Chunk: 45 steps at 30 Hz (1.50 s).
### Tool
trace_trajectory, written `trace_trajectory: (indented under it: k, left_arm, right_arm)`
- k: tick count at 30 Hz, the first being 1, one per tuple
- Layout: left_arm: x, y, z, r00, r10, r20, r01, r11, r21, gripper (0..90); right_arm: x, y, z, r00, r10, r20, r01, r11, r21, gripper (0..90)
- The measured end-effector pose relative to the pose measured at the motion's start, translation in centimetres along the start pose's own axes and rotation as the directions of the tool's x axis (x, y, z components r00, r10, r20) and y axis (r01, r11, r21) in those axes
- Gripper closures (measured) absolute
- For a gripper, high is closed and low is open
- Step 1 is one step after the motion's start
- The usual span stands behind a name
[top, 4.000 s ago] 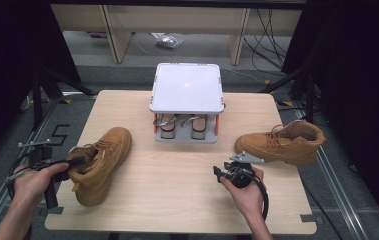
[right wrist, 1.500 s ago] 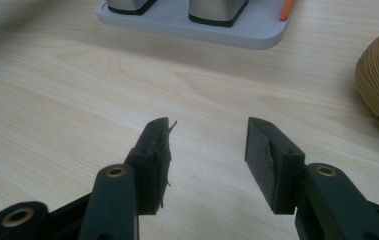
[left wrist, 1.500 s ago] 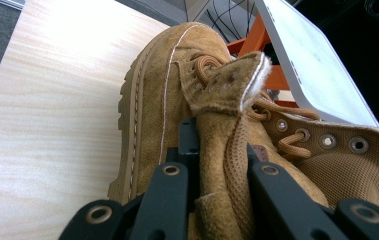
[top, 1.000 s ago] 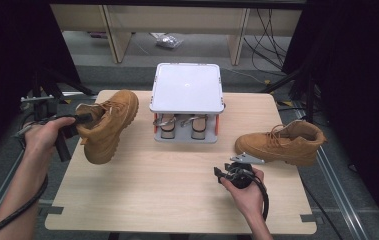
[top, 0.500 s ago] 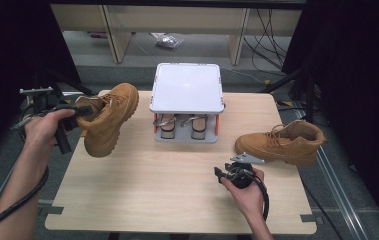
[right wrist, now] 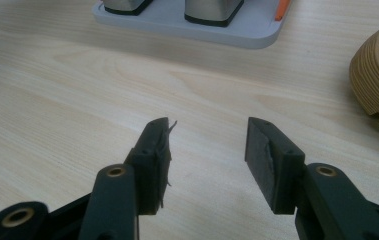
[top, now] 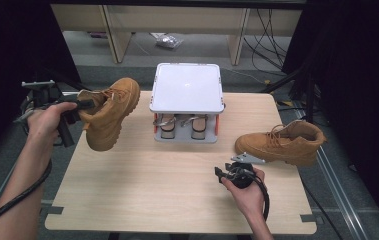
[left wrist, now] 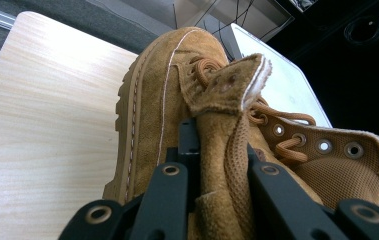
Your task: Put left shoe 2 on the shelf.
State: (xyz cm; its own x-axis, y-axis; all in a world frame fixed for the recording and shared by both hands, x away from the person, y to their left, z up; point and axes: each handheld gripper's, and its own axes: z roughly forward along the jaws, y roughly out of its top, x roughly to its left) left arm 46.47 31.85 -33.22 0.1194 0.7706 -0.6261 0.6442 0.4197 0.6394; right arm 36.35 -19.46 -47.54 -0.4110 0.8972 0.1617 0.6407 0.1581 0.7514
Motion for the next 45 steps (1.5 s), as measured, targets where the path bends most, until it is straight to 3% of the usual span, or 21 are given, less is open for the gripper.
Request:
trace_trajectory:
  k: [6,7,11,12,20,22,25,27,29,30,39,40,43,45]
  left_arm:
    - [-0.5,0.8,0.3,1.0,-0.006,0.002,0.006,0.9999,-0.009,82.3]
    - [-0.6,1.0,0.3,0.9999,-0.01,0.002,0.01,0.9999,-0.013,82.3]
    - [-1.1,1.6,0.6,1.0,-0.008,0.005,0.009,0.9998,-0.019,82.3]
    - [-1.2,1.7,0.7,0.9999,-0.009,0.005,0.009,0.9997,-0.021,82.3]
    - [-2.1,2.5,1.5,0.9997,-0.018,0.017,0.018,0.9995,-0.024,82.3]
    - [-2.3,2.7,1.7,0.9995,-0.011,0.028,0.012,0.9995,-0.03,82.3]
    - [-2.6,3.2,2.1,0.9993,-0.02,0.03,0.021,0.9991,-0.037,82.4]
    - [-2.9,3.4,2.3,0.9996,-0.015,0.025,0.016,0.9991,-0.039,82.3]
    - [-3.3,3.7,2.5,0.9998,-0.003,0.019,0.004,0.9993,-0.037,82.3]
    - [-3.4,3.8,2.6,0.9998,-0.005,0.017,0.006,0.9993,-0.036,82.4]
    - [-4.6,5.1,3.5,0.9994,-0.025,0.023,0.026,0.9984,-0.05,82.4]
    - [-4.7,5.1,3.5,0.9995,-0.021,0.022,0.023,0.9984,-0.052,82.3]
    - [-5.0,5.5,3.8,0.9995,-0.022,0.025,0.023,0.9985,-0.05,82.3]
    - [-5.3,5.7,4.1,0.9993,-0.027,0.024,0.028,0.9981,-0.054,82.3]
  right_arm:
    - [0.3,-0.1,0.1,0.9998,0.014,-0.013,-0.014,1.0,0.007,53.4]
    - [0.4,-0.1,0.0,0.9992,0.038,-0.009,-0.038,0.999,0.016,53.4]
    - [0.4,0.0,0.1,0.9994,0.032,-0.014,-0.031,0.999,0.008,53.4]
    - [0.1,0.0,0.1,0.9999,0.004,-0.015,-0.004,1.0,-0.001,53.4]
    - [-0.1,0.0,0.2,1.0,0.003,-0.002,-0.003,1.0,-0.015,53.4]
    - [0.2,0.0,0.1,0.9995,0.032,-0.002,-0.032,0.999,-0.008,53.5]
    - [0.2,-0.1,0.2,0.9994,0.033,-0.003,-0.033,0.999,-0.011,53.5]
    - [0.0,0.0,0.0,1.0,0.004,-0.006,-0.004,1.0,-0.002,53.5]
    - [0.0,0.0,0.2,0.9998,0.006,-0.017,-0.006,1.0,-0.013,53.5]
    - [-0.1,0.0,0.1,1.0,0.001,-0.001,-0.001,1.0,-0.003,53.6]
    - [-0.2,-0.1,0.1,0.9998,0.009,-0.019,-0.009,1.0,-0.003,53.6]
    - [0.2,-0.1,0.1,0.9986,0.051,-0.015,-0.051,0.999,0.004,53.6]
    - [0.2,-0.1,0.0,0.9982,0.058,-0.016,-0.058,0.998,0.008,53.6]
    - [0.0,-0.1,0.1,0.9992,0.037,-0.013,-0.037,0.999,0.004,53.6]
